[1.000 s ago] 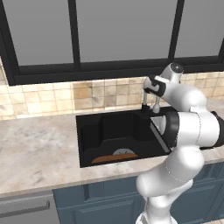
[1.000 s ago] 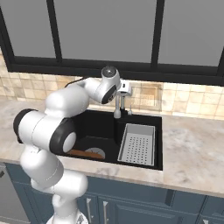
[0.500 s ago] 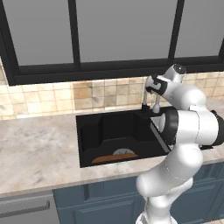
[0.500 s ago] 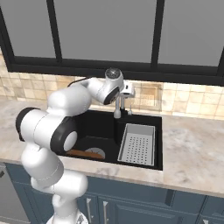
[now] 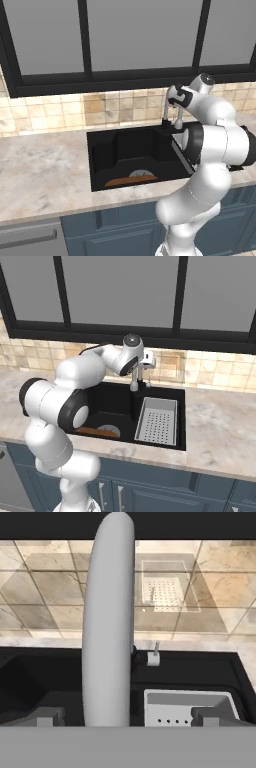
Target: Turn on the sink faucet with hot water and rinse the cutting board for ten seconds, then turn off the faucet. Push the cutting board to reach the water if necessary.
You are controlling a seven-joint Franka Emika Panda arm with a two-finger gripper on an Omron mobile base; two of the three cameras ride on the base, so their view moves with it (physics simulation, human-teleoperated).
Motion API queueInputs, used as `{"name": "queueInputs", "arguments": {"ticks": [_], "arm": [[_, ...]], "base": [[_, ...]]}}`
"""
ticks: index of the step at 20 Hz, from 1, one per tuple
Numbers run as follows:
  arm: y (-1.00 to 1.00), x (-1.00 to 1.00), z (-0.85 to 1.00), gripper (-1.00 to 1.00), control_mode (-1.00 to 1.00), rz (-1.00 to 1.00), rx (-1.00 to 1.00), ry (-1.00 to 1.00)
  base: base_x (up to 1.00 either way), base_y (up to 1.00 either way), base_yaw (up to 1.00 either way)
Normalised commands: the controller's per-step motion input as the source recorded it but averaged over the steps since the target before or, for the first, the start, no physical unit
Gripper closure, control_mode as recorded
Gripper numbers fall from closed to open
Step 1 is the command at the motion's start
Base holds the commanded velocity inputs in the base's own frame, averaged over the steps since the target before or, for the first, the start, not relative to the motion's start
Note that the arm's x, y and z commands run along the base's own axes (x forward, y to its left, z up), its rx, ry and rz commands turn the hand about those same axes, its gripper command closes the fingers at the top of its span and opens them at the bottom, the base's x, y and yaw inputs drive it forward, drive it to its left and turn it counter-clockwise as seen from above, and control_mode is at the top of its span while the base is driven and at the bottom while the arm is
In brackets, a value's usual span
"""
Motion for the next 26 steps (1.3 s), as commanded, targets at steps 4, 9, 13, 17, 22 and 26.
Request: {"name": "queueInputs", "arguments": {"ticks": [4, 9, 13, 17, 22, 26], "arm": [[0.0, 0.0, -0.05, -1.0, -1.0, 0.0, 0.0, 0.01], [0.02, 0.03, -0.08, -1.0, -1.0, 0.0, 0.0, 0.0], [0.07, 0.07, -0.09, -1.0, -1.0, 0.0, 0.0, 0.0], [0.16, 0.06, -0.06, -1.0, -1.0, 0.0, 0.0, 0.0], [0.2, 0.09, -0.03, -1.0, -1.0, 0.0, 0.0, 0.0], [0.27, 0.09, -0.01, -1.0, -1.0, 0.0, 0.0, 0.0]], "base": [[0.0, 0.0, 0.0], [0.0, 0.0, 0.0], [0.0, 0.0, 0.0], [0.0, 0.0, 0.0], [0.0, 0.0, 0.0], [0.0, 0.0, 0.0]]}}
